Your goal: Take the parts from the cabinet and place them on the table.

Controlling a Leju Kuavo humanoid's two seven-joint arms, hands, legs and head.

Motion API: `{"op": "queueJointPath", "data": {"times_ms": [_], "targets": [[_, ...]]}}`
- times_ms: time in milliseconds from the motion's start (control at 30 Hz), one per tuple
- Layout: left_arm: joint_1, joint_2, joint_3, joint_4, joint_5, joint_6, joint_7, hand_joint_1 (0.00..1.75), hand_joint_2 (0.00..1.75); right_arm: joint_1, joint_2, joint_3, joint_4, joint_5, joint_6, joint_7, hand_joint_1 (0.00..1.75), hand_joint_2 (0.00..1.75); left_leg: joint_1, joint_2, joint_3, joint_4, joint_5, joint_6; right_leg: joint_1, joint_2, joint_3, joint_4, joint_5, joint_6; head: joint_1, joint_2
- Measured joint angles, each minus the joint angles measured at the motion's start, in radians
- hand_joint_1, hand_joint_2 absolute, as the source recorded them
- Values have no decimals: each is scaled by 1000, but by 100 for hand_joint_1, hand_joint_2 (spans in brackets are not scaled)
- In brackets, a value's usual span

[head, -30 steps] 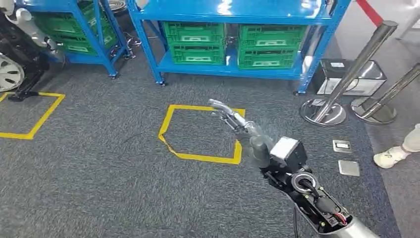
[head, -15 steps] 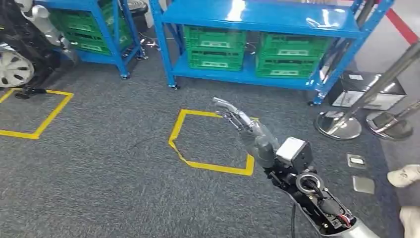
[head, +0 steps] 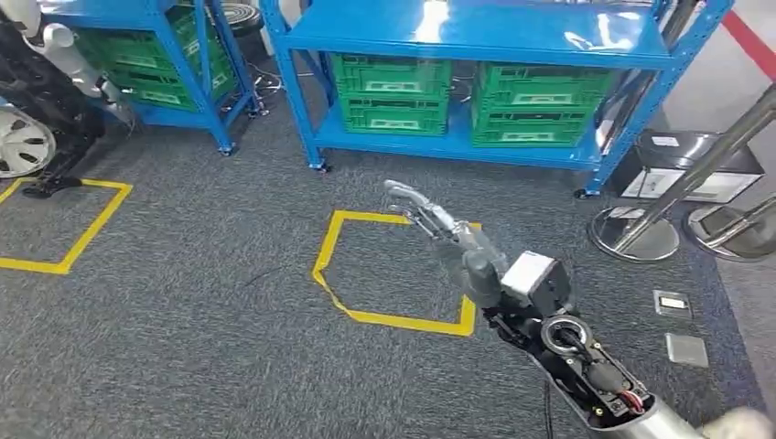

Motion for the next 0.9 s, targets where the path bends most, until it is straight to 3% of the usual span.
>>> {"op": "queueJointPath", "data": {"times_ms": [33, 67, 100, 133, 200, 267, 300, 367, 400, 433, 467, 500, 533, 567, 600, 633, 667, 700, 733, 767, 900], "targets": [[0, 2, 0, 0, 0, 0, 0, 0, 0, 0, 0, 0, 0, 0, 0, 0, 0, 0, 2, 2, 35, -105, 80, -3, -2, -1, 15, 0, -12, 5, -3, 0], [2, 2, 0, 0, 0, 0, 0, 0, 0, -1, 0, 0, 0, 0, 0, 0, 0, 0, 1, 4, 48, -141, 120, 3, -2, -5, 5, -2, -20, 10, -5, 0], [-1, 2, 0, 0, 0, 0, 0, 0, 0, -2, 0, 0, 0, 0, 0, 0, 0, 0, -7, 6, 34, -139, 70, 11, 0, 0, 14, -4, -25, 18, -10, 0], [-7, 3, 1, 0, 0, 0, 0, 0, 0, -3, 0, 0, -1, 0, 0, 1, 0, 0, -10, 6, 39, -140, 87, 25, 0, -2, 10, -7, -31, 25, -12, 0], [-3, 3, 1, 0, 0, 0, 0, 0, 0, -2, 0, 2, -1, 0, 0, 0, 0, 0, -8, 4, 47, -145, 87, 44, 3, -2, 31, -2, -28, 38, -2, 0], [1, 1, 1, 0, -2, 0, 0, 0, 0, -2, 0, 2, -2, 0, -3, 3, 0, 0, -3, 5, 73, -151, 83, 55, -1, -7, 23, 37, -42, 45, 3, 0], [0, 3, 1, 0, -3, 0, 0, 0, 0, -5, -1, 3, -3, 0, -6, 5, 0, 0, -3, 5, 80, -151, 77, 61, -1, -9, -18, 115, -60, 48, 8, 0], [-2, 3, 1, 0, -3, 0, 1, 0, 0, -1, -3, 3, -3, 0, -15, 11, 0, 0, -5, 4, 87, -151, 67, 65, -3, -10, -117, 272, -135, 56, 19, 0], [-1, 4, 1, 0, -3, 0, 1, 0, 0, 1, -3, 5, -3, 0, -17, 14, 0, 0, -6, 3, 93, -151, 61, 65, -4, -10, -154, 319, -163, 59, 20, 0], [-1, 4, 2, 0, -3, 0, 1, 0, 0, 4, -5, 6, -3, 0, -21, 16, 0, 0, -7, 1, 102, -151, 54, 64, -5, -10, -173, 324, -162, 60, 23, 0], [1, 4, 1, 0, -3, 0, 1, 0, 0, 5, -6, 6, -3, 0, -21, 16, 0, 0, -7, 0, 110, -151, 48, 63, -5, -10, -172, 293, -136, 59, 26, 0], [2, 4, 2, 0, -3, -1, 1, 0, 0, 5, -7, 6, -3, 0, -22, 17, 0, 0, -7, 0, 122, -151, 40, 61, -5, -10, -154, 223, -80, 55, 30, 0], [1, 4, 2, 0, -3, -1, 1, 0, 0, 5, -8, 6, -3, 0, -22, 16, 0, 0, -7, -1, 137, -151, 31, 58, -5, -10, -121, 116, 2, 48, 34, 0], [1, 4, 2, 0, -3, -1, 0, 0, 0, 5, -8, 6, -3, 0, -22, 16, 0, 0, -7, -1, 146, -152, 24, 54, -5, -11, -97, 27, 64, 44, 40, 0], [2, 4, 2, 0, -2, -1, 0, 0, 0, 6, -10, 6, -2, 0, -22, 14, 0, 0, -6, -1, 151, -156, 23, 51, 0, -11, -103, 36, 45, 44, 32, 0], [-3, 5, 2, 0, 0, -1, -1, 0, 0, 2, -10, 7, -2, 0, -21, 6, 0, 0, -6, -3, 142, -154, 22, 46, 8, -15, -104, 27, 13, 37, 33, 0], [-4, 5, 2, 0, 2, -1, -2, 0, 0, 0, -10, 8, -2, 0, -18, -6, 0, 0, -6, -1, 142, -153, 18, 37, 7, -16, -96, 28, 51, 28, 42, 0], [-2, 6, 2, 0, 3, -1, -2, 0, 0, -2, -10, 8, -1, 0, -14, -12, 0, 0, -11, 1, 141, -142, 8, 37, -1, -15, -93, 24, 58, 31, 37, 0], [-1, 8, 2, 0, 6, -1, 1, 0, 0, -8, -10, 9, 0, 0, -10, -16, 0, 0, -11, 1, 144, -145, 18, 58, 1, -15, -93, 26, 56, 44, 29, 0], [-2, 8, 2, 0, 8, -1, 6, 0, 0, -14, -10, 9, 0, 0, -4, -17, 0, 0, -10, 2, 144, -146, 15, 64, 4, -13, -93, 26, 57, 42, 21, 0], [-5, 10, 2, 0, 18, 0, 25, 0, 0, -26, -9, 9, 2, -4, 10, -19, 0, 0, -10, 1, 151, -159, 16, 62, 4, -12, -93, 26, 53, 37, 10, 0]]}}
